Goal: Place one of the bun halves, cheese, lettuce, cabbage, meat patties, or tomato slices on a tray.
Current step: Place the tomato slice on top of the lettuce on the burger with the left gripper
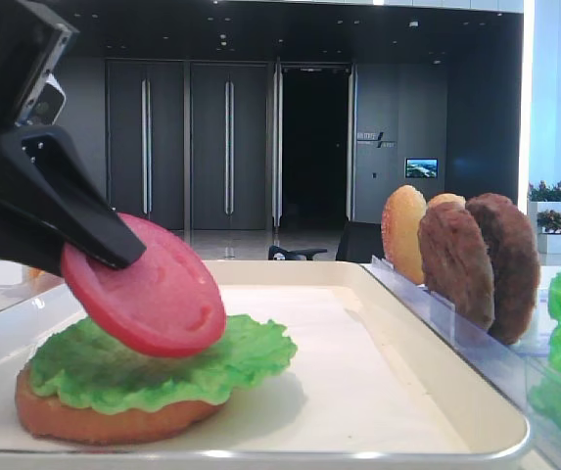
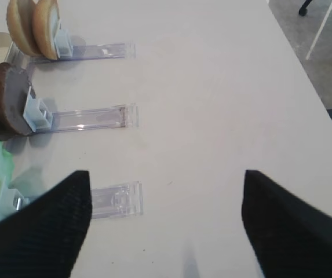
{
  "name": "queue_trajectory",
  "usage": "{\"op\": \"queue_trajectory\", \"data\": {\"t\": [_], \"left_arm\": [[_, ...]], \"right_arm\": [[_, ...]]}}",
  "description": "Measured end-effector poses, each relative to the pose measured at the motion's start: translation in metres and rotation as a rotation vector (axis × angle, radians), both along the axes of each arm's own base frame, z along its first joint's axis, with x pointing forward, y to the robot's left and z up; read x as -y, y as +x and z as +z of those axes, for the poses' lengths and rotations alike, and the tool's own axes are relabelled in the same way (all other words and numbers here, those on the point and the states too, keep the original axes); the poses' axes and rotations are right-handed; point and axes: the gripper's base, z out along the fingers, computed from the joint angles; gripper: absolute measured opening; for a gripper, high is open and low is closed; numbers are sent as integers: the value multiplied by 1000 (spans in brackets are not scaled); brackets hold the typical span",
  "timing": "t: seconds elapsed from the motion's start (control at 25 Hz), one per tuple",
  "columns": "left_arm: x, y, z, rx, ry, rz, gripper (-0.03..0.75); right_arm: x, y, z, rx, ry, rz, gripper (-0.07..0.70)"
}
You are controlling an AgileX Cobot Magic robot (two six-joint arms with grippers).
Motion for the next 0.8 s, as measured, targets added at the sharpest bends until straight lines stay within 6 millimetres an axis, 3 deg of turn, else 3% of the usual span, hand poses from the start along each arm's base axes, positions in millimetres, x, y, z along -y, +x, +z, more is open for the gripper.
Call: {"op": "queue_trajectory", "data": {"t": [0.44, 0.52, 0.68, 0.8], "left_arm": [[0, 1, -9, -33, 11, 10, 65], [0, 1, -10, -36, 10, 9, 116], [0, 1, -9, -41, 0, 3, 319], [1, -1, -8, -62, -14, 0, 425]], "right_arm": [[0, 0, 0, 0, 0, 0, 540], [0, 0, 0, 0, 0, 0, 540], [0, 0, 0, 0, 0, 0, 540], [0, 0, 0, 0, 0, 0, 540]]}}
